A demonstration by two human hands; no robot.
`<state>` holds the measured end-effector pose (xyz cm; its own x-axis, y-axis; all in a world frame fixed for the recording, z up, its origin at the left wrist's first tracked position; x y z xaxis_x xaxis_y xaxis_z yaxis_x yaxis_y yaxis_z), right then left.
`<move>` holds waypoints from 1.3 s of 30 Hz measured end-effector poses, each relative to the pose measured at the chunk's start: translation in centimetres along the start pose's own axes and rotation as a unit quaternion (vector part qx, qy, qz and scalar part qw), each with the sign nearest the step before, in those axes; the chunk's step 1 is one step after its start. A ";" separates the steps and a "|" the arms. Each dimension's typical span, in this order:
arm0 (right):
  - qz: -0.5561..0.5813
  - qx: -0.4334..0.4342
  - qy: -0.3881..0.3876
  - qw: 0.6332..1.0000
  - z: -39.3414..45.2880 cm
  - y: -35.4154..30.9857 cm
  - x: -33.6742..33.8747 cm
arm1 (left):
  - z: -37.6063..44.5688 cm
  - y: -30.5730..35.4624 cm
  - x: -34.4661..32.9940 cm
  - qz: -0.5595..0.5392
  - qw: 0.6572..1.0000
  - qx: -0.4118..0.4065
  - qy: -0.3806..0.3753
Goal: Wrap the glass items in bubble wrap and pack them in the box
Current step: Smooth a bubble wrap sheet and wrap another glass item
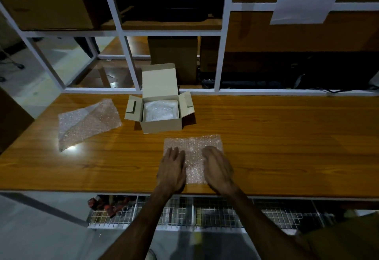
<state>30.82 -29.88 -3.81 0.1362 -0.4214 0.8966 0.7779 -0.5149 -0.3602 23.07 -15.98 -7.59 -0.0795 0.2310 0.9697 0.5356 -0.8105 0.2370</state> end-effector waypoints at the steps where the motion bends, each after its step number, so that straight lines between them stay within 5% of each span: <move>1: -0.008 0.036 -0.029 0.999 0.5 -1.2 -1.3 | 0.0 -0.4 -0.5 0.007 1.000 0.005 -0.018; 8: -0.053 0.014 -0.144 0.988 0.9 -0.2 -6.1 | -0.5 -1.1 -1.0 0.015 0.999 -0.007 -0.044; 21: -0.056 -0.073 -0.138 0.986 -0.8 6.9 -3.8 | -0.8 -2.8 -1.2 0.002 0.998 0.011 -0.054; 29: 0.081 -0.185 0.058 0.978 -2.9 8.7 -0.1 | -2.5 -6.5 2.5 -0.123 0.976 0.139 0.114; 39: 0.060 -0.262 0.048 0.962 -3.7 8.9 0.3 | -1.9 -8.2 1.0 -0.239 0.904 0.355 0.012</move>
<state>35.54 -37.33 -7.66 0.1285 -0.5546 0.8221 0.3412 -0.7537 -0.5617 17.03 -10.11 -8.47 -0.4584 0.4440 0.7699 0.8390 -0.0697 0.5397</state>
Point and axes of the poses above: each hand's wrist, its own z-axis towards the middle knuckle, its own x-axis out of the back of the hand, y = z × x, the point moved 10 cm from there along z, towards the middle knuckle, and after that the axes turned 13 degrees about x, right-handed, at the moved point
